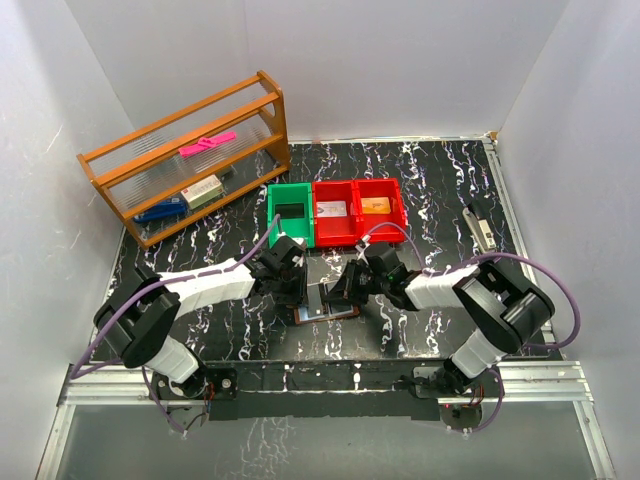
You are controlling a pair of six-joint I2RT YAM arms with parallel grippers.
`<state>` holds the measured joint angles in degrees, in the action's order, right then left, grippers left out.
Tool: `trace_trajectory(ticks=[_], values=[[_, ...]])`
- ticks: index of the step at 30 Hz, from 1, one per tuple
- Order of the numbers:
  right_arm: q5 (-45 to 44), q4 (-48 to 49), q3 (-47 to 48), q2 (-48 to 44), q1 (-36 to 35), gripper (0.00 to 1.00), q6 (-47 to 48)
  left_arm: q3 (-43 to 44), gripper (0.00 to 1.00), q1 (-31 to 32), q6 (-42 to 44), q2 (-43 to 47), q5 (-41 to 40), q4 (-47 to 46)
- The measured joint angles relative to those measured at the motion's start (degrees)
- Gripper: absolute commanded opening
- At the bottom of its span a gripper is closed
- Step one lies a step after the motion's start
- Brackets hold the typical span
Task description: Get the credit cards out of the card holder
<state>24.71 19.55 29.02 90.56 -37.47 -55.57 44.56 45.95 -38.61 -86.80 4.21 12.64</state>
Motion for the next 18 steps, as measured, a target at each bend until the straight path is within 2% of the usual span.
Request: trace_trajectory(ticks=[5, 8, 11, 13, 18], values=[[-0.90, -1.31, -0.59, -1.51, 0.33, 0.01, 0.17, 0.00, 0.22, 0.00, 0.04, 0.00, 0.02, -0.02], [-0.87, -1.57, -0.66, -1.66, 0.48, 0.10, 0.17, 0.00, 0.19, 0.00, 0.11, 0.00, 0.00, 0.02], [-0.72, -1.46, -0.68, -1.66, 0.52, 0.25, -0.04, 0.00, 0.17, 0.00, 0.44, -0.02, 0.00, 0.09], [-0.33, -0.98, -0.68, -1.66, 0.52, 0.31, -0.24, 0.00, 0.16, 0.00, 0.57, -0.02, 0.00, 0.17], [0.35, 0.52, -0.66, -1.33, 0.52, 0.33, -0.55, 0.00, 0.14, -0.02, 0.72, -0.11, 0.00, 0.24]])
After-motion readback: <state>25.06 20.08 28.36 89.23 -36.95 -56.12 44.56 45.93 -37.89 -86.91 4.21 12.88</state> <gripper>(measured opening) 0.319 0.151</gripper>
